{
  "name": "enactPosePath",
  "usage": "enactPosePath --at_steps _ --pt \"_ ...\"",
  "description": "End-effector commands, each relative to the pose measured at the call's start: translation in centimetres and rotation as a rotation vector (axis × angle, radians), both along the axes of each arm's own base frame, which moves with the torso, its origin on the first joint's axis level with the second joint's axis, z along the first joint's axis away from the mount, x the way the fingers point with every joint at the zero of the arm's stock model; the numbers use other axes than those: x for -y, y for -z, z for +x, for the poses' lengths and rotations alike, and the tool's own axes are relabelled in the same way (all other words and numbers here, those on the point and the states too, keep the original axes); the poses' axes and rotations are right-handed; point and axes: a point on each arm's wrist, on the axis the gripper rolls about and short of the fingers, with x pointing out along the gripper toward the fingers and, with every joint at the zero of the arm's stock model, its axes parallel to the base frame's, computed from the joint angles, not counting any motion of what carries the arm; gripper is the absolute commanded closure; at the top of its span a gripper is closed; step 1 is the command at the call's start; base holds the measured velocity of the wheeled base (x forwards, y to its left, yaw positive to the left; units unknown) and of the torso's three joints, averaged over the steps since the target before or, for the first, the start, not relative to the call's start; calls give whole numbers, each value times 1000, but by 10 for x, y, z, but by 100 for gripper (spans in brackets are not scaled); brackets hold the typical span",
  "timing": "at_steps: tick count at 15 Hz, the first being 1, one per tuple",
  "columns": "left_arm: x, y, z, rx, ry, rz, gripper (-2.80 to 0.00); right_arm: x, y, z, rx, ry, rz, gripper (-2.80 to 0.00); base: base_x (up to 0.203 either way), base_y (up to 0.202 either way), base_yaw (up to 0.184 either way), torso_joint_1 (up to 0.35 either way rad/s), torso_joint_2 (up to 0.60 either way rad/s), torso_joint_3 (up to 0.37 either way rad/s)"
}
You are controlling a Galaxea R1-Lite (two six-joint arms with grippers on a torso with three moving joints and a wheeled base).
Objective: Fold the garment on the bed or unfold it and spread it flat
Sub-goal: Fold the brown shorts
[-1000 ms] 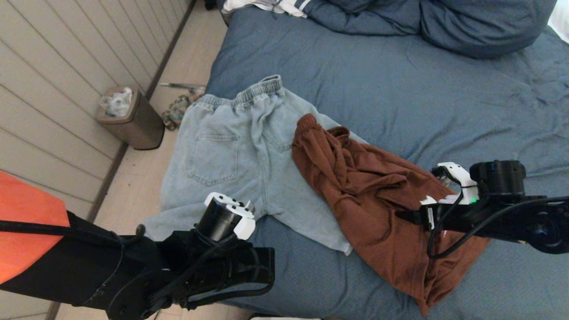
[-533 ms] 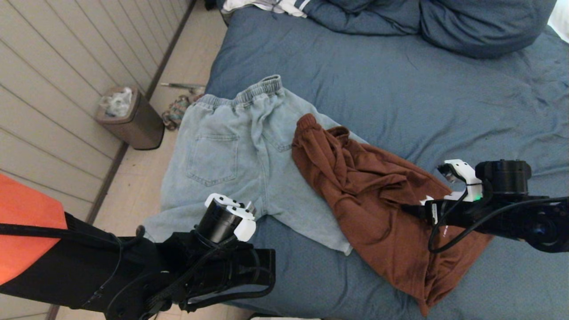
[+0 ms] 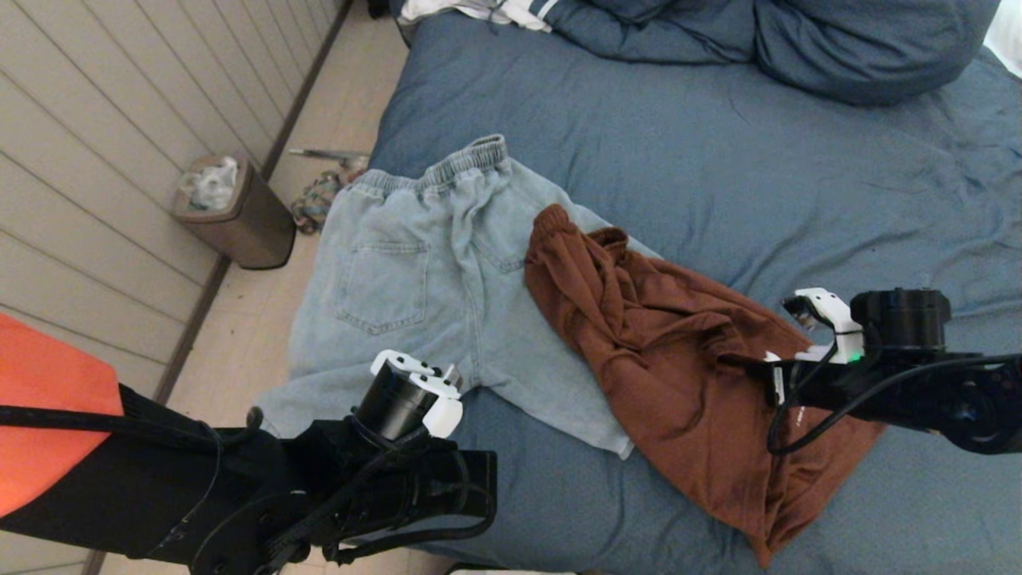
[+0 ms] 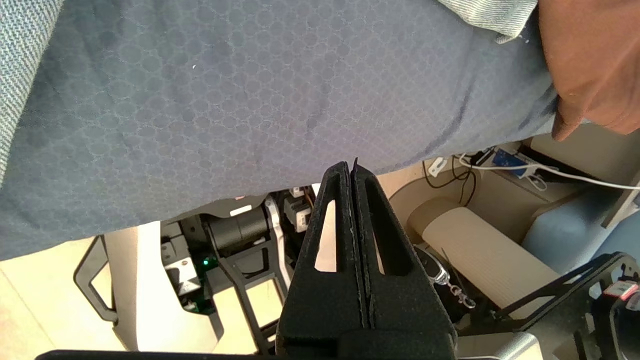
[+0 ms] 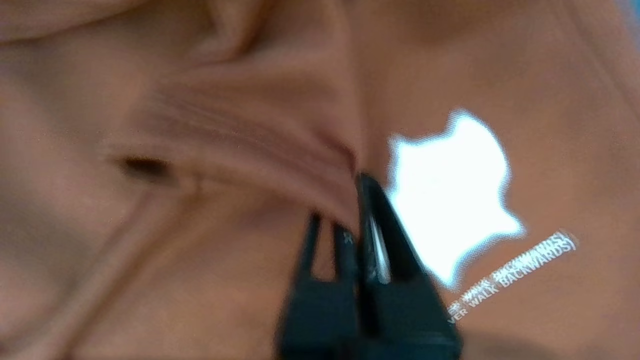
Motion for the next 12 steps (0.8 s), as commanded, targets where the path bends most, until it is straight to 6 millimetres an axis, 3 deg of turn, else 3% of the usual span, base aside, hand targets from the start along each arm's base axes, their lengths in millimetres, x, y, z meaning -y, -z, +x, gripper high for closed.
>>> enactPosePath --at_steps 1,3,8,12 --pt "0 -2 0 4 -2 -7 0 1 -13 -4 47 5 -3 0 0 0 0 0 0 0" --pt "0 -2 -1 5 -1 -7 0 6 -22 -13 69 24 -7 0 0 0 0 0 0 0" --pt "-3 -11 -4 28 -5 -22 0 45 -5 -50 -8 179 -14 0 0 0 0 0 0 0" --pt "-4 -10 -5 24 2 -19 0 79 11 -54 -61 261 -28 0 0 0 0 0 0 0"
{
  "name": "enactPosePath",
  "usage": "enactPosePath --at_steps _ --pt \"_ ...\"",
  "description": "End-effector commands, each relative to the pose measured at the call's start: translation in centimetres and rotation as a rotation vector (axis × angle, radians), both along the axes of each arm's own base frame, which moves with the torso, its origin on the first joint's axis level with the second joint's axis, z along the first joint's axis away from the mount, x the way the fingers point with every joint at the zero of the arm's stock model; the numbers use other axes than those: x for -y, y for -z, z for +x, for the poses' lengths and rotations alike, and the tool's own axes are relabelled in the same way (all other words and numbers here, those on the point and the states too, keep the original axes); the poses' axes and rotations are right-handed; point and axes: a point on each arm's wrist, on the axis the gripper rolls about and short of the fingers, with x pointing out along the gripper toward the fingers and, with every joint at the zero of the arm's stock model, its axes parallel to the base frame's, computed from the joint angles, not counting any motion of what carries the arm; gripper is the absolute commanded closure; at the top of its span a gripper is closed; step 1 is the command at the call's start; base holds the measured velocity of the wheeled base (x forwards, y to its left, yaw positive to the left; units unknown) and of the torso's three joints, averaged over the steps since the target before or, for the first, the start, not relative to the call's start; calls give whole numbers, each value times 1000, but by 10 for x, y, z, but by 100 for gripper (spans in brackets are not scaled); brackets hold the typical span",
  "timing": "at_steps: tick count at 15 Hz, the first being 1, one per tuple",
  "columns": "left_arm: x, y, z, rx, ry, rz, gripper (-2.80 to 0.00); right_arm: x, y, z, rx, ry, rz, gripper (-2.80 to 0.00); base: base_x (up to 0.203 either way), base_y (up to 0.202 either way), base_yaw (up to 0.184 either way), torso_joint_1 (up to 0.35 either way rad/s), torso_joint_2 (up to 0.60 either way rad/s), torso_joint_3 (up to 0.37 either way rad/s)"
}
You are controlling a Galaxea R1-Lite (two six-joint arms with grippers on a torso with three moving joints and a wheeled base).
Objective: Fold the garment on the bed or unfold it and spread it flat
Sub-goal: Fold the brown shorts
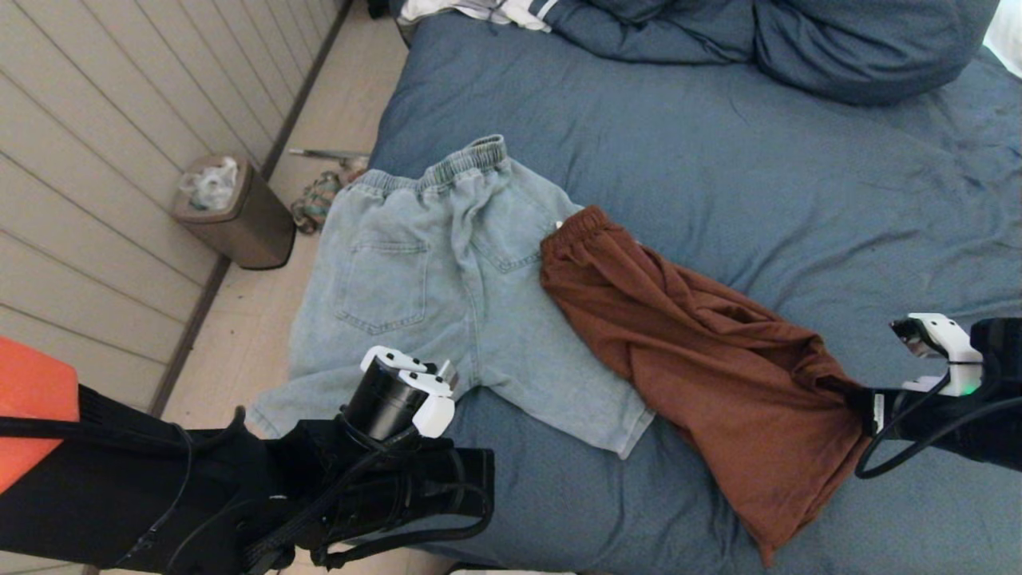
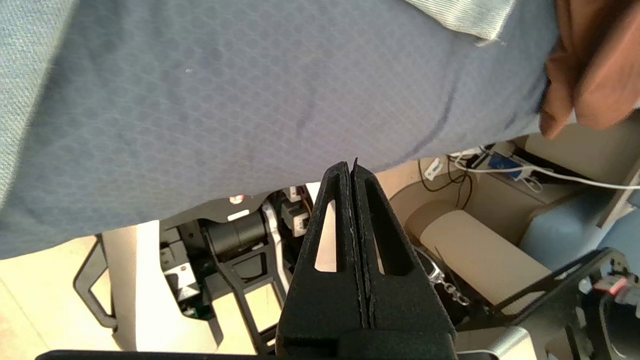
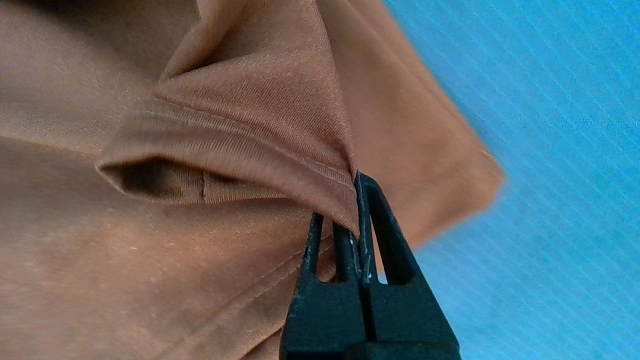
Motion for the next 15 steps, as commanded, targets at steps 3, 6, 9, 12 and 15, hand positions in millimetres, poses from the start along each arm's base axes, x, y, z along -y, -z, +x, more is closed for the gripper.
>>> enactPosePath --at_steps 3,6,9,12,15 --pt "0 1 0 -4 0 -4 0 20 21 4 -66 49 19 0 0 0 0 0 0 0" --pt "1 2 1 -10 0 -1 0 25 23 6 -72 59 16 0 0 0 0 0 0 0" --pt "1 2 1 -10 0 -1 0 25 25 5 -75 35 21 0 0 0 0 0 0 0" --pt "1 1 0 -8 2 -3 0 27 20 5 -52 29 26 -280 0 0 0 0 0 0" --pt "1 2 0 -10 5 -2 0 43 11 -2 12 21 54 -280 0 0 0 0 0 0"
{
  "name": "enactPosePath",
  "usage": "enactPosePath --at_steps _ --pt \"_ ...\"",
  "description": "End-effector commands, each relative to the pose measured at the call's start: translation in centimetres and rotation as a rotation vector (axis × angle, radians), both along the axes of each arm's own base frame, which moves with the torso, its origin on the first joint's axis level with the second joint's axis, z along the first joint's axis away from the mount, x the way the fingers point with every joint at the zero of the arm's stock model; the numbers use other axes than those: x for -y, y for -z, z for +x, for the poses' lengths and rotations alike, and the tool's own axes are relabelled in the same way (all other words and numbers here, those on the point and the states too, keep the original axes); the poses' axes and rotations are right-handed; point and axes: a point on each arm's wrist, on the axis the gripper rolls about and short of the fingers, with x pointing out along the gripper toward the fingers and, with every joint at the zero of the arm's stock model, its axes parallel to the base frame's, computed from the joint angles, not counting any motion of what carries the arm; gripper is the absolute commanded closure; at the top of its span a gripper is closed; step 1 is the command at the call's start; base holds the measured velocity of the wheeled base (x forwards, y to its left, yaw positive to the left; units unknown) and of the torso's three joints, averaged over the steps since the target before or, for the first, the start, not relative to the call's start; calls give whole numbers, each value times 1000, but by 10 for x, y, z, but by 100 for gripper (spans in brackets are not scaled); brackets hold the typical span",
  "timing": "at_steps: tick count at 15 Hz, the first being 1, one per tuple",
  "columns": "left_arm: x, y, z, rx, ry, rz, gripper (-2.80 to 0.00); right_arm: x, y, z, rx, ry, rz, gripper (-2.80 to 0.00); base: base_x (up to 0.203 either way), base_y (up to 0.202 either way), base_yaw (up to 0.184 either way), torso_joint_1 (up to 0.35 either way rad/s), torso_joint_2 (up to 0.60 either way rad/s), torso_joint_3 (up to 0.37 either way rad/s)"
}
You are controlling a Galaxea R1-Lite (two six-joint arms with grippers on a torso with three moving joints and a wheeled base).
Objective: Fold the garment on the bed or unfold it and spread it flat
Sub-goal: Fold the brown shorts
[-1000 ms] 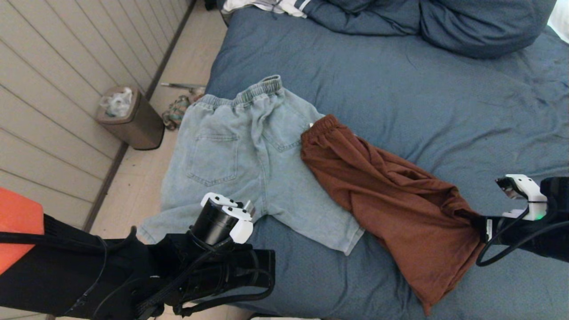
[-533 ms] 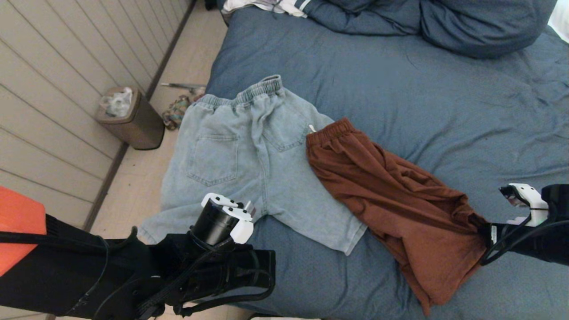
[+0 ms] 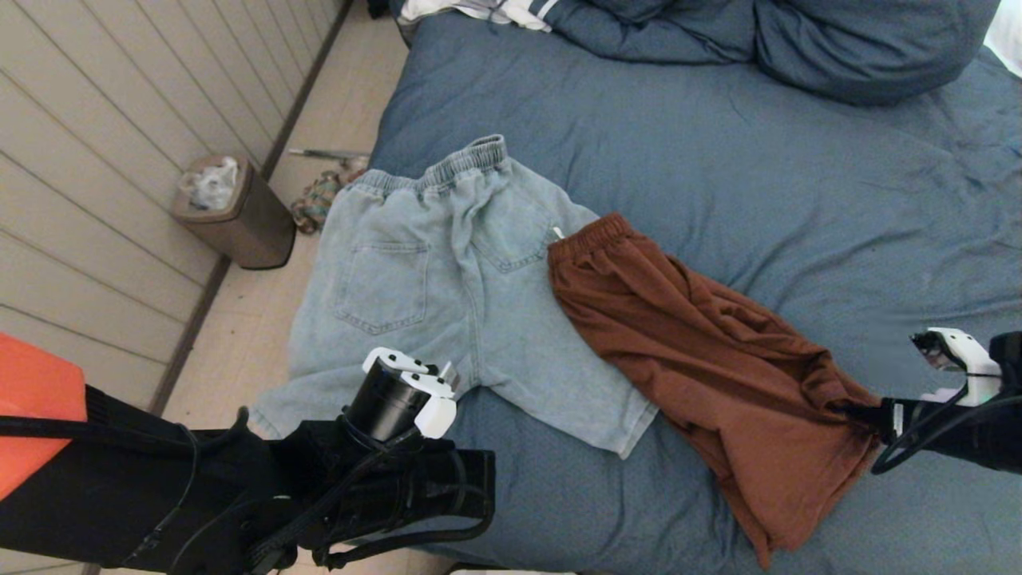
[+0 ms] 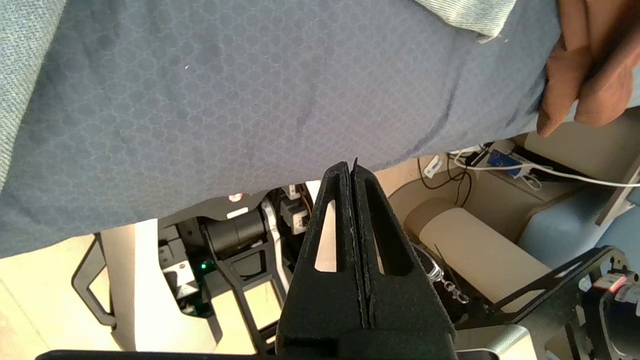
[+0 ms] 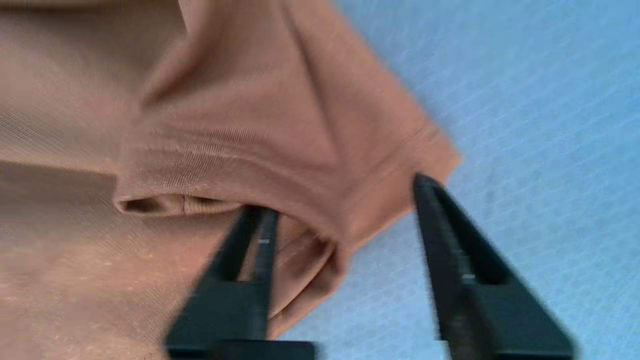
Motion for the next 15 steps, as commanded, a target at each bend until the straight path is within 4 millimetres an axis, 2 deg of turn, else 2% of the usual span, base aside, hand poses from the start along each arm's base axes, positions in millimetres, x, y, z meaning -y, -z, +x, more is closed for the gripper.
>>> enactPosePath --at_steps 1,3,4,6,9,15 --pt "0 0 0 0 -1 -4 0 13 -12 -7 76 9 0 -280 0 0 0 0 0 0" --pt "0 -1 -1 1 -1 -6 0 17 -34 -14 162 20 -23 -280 0 0 0 0 0 0" --pt "0 -2 -1 2 -1 -7 0 15 -47 -19 205 21 -23 0 0 0 0 0 0 0" --pt "1 -2 -2 4 3 -7 0 4 -70 -29 283 18 2 0 0 0 0 0 0 0" --pt "1 -2 -2 4 3 -5 0 -22 -78 -34 278 -81 50 0 0 0 0 0 0 0" --pt "5 0 -9 -1 31 0 0 -19 -81 -50 290 -40 38 0 0 0 0 0 0 0"
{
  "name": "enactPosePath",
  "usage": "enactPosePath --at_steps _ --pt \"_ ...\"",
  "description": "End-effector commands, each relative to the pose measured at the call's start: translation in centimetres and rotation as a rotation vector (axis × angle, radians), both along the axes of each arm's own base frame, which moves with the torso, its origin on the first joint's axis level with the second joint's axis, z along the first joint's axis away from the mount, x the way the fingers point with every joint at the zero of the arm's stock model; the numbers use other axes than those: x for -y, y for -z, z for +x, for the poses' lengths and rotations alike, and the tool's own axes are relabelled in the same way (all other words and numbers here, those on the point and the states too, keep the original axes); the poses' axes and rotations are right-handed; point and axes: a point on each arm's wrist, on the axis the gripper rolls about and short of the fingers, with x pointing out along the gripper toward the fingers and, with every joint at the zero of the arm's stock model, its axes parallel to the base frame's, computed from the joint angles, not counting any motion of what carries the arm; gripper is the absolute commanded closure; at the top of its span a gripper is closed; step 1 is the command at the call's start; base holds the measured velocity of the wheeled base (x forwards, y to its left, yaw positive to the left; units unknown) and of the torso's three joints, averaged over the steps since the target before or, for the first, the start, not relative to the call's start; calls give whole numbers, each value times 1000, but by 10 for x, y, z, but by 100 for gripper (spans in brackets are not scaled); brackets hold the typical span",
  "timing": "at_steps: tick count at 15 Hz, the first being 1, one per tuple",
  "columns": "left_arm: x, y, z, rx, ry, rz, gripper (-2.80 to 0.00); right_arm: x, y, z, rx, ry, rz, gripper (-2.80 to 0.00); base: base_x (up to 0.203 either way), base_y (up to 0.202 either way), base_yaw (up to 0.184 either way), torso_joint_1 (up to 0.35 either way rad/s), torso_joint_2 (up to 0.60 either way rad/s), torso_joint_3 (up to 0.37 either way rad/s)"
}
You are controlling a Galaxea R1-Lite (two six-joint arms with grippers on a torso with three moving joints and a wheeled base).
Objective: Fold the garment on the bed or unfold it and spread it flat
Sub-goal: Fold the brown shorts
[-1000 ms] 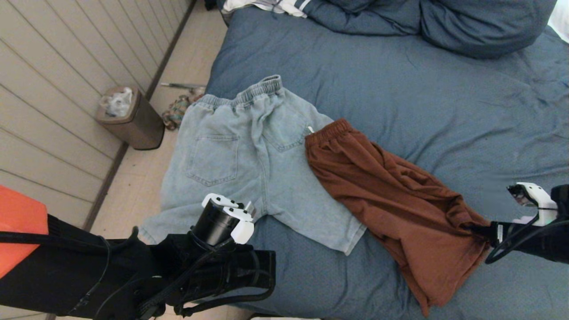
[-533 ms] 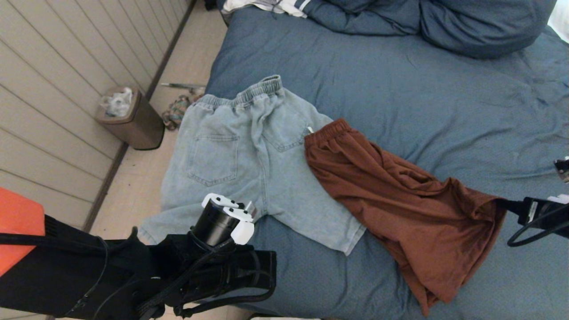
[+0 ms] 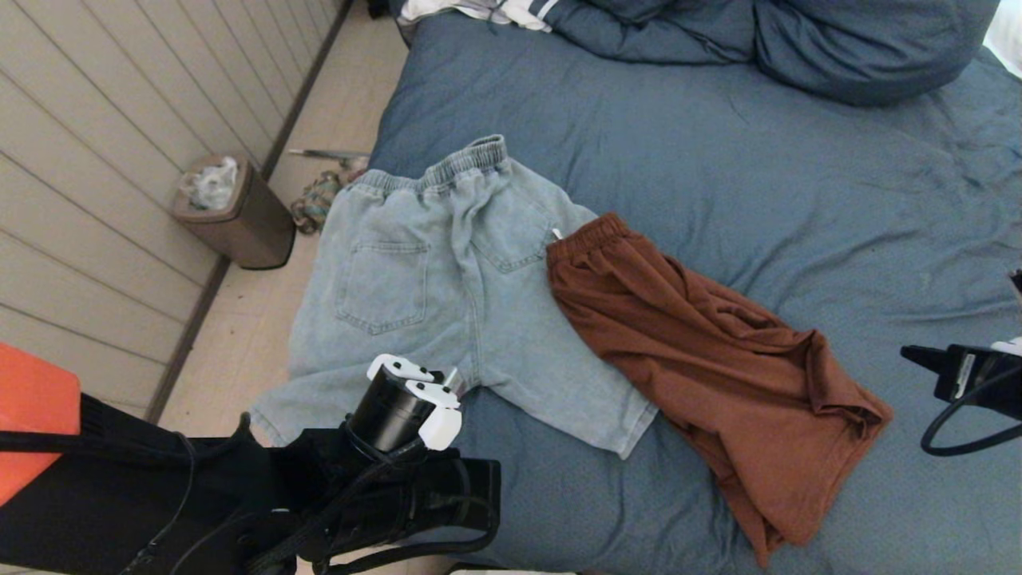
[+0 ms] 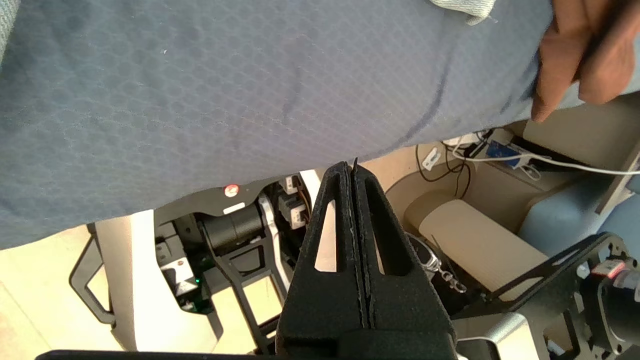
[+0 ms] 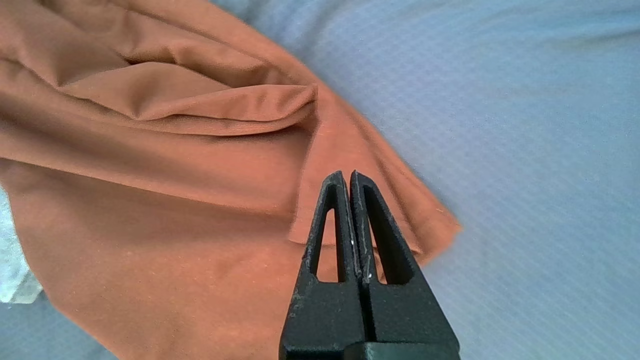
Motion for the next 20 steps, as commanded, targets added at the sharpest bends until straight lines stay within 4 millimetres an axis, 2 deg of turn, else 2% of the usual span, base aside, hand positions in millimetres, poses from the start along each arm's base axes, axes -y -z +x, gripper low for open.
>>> enactPosePath --at_steps 1,3,5,6,9,11,12,16,20 --pt "1 0 -1 -1 2 -3 0 -2 0 -9 2 9 0 0 0 0 0 0 0 0" --pt "2 2 -1 -3 1 1 0 -13 13 -8 -67 -40 32 0 0 0 0 0 0 0" --pt "2 3 -1 -4 0 5 0 -33 23 3 -129 -132 50 0 0 0 0 0 0 0" --pt "2 3 -1 -4 0 5 0 -34 31 13 -166 -144 54 0 0 0 0 0 0 0" --pt "2 2 -1 -4 0 5 0 -30 72 57 -315 -138 40 0 0 0 0 0 0 0" --pt "2 3 -1 -4 -2 7 0 -26 77 82 -320 -130 7 0 0 0 0 0 0 0" --pt "2 3 0 -3 -2 6 0 -25 81 87 -329 -131 2 0 0 0 0 0 0 0" --pt "2 3 0 -4 -2 7 0 -14 71 97 -283 -99 -10 0 0 0 0 0 0 0" --pt "3 4 -3 -7 5 7 0 29 50 90 -210 32 -33 0 0 0 0 0 0 0"
